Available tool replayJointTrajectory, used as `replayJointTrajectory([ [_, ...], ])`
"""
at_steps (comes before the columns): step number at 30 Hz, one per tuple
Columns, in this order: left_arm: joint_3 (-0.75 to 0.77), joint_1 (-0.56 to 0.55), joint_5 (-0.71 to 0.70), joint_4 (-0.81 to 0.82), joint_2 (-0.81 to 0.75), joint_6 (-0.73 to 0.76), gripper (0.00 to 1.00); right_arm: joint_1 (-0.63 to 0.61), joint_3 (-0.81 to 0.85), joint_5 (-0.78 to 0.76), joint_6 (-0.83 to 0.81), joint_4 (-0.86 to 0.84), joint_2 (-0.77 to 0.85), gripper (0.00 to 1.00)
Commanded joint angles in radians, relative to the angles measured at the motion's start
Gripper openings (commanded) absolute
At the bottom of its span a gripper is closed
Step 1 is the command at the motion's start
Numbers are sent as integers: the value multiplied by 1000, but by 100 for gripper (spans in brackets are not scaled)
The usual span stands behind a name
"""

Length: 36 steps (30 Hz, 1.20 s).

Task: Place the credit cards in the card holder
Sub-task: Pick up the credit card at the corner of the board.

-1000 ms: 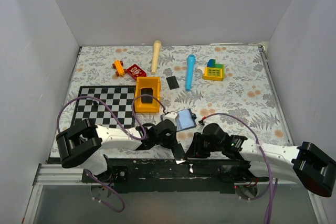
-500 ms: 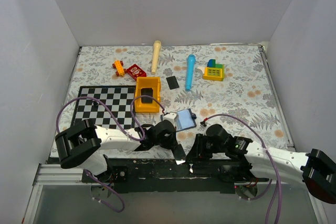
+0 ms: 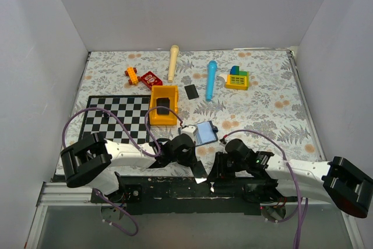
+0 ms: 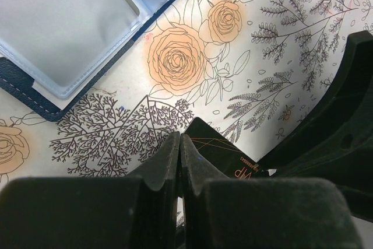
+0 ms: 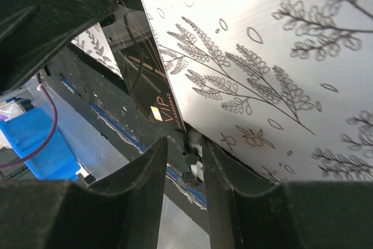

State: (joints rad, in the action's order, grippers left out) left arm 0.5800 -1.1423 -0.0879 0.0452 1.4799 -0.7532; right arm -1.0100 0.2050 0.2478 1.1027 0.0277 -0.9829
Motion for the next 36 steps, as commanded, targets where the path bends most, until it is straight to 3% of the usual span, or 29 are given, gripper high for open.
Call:
replayJointTrajectory([
  [1,-29,-13,14,-70,-20,5,0,-2,25,-4,-26,-64,-62,40],
  [21,-37,-40,20,-67,-23,-9,0,-1,34,-21,-35,-278,-140,41],
  [36,-31,-40,17,-73,-29,-15,0,-2,28,-27,-38,-276,-60,36],
])
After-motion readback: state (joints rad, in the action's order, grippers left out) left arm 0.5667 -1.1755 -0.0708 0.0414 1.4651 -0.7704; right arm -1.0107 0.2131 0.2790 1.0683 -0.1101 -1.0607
